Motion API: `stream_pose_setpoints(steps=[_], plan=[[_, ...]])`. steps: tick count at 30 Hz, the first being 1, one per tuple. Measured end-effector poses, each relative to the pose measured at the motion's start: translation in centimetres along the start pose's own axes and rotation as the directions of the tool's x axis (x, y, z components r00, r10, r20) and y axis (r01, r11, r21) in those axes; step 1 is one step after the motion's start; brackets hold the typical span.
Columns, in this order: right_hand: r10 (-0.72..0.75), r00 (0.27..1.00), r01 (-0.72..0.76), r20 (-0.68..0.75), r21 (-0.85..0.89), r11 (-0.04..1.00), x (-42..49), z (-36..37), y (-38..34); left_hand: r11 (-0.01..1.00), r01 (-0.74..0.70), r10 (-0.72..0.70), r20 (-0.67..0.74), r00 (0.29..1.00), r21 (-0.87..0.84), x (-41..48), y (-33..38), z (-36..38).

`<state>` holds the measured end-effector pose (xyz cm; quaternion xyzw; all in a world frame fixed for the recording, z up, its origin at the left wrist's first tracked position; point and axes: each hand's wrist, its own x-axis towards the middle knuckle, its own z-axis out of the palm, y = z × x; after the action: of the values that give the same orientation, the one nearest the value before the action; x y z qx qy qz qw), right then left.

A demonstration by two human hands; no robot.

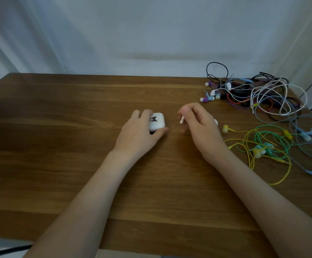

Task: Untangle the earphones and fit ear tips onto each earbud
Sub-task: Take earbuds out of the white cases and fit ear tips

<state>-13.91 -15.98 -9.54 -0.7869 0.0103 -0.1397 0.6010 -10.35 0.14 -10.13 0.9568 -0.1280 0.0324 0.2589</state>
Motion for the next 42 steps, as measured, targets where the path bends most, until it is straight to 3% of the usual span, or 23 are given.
stream_pose_setpoints(steps=[6,11,14,18,23,26,29,34,37,42], plan=[[-0.103,0.987,0.099,0.120,0.031,0.995,-0.2,0.1,-0.3,0.945,-0.150,0.181,0.084,0.980,-0.290,-0.3,1.1,-0.4],[-0.193,0.948,0.179,0.254,0.079,0.981,-0.6,0.4,-0.3,0.817,-0.056,0.140,0.104,0.985,-0.573,-1.0,1.5,-0.3],[-0.234,0.941,0.207,0.243,0.128,0.970,-0.6,0.1,-0.5,0.710,0.014,0.171,0.192,0.966,-0.704,-1.2,1.6,-0.4],[-0.202,0.976,0.196,0.085,0.067,0.978,-0.6,0.4,-0.4,0.763,-0.028,0.247,0.251,0.936,-0.646,-1.2,2.1,-0.3],[-0.165,0.985,0.170,-0.058,0.097,0.981,-0.6,0.1,-0.8,0.892,-0.091,0.179,0.162,0.970,-0.442,-0.6,2.0,0.1],[-0.183,0.972,0.206,-0.149,0.155,0.966,-0.7,-0.1,-1.1,0.895,-0.086,0.136,0.085,0.987,-0.437,-0.4,1.6,0.2],[-0.163,0.979,0.188,-0.123,0.241,0.952,-0.8,0.2,-1.2,0.885,-0.165,0.191,0.015,0.982,-0.435,-0.4,1.2,0.3],[-0.223,0.969,0.234,-0.105,0.100,0.967,-0.8,0.2,-1.1,0.854,-0.300,0.312,-0.043,0.949,-0.425,-0.6,1.1,0.4],[-0.265,0.964,0.265,0.006,-0.037,0.963,-1.1,0.1,-0.8,0.850,-0.309,0.300,-0.090,0.950,-0.428,-0.6,0.9,0.3],[-0.355,0.929,0.350,-0.107,-0.063,0.934,-0.7,-0.2,-0.6,0.853,-0.255,0.237,-0.097,0.967,-0.456,-0.6,0.9,0.3]])
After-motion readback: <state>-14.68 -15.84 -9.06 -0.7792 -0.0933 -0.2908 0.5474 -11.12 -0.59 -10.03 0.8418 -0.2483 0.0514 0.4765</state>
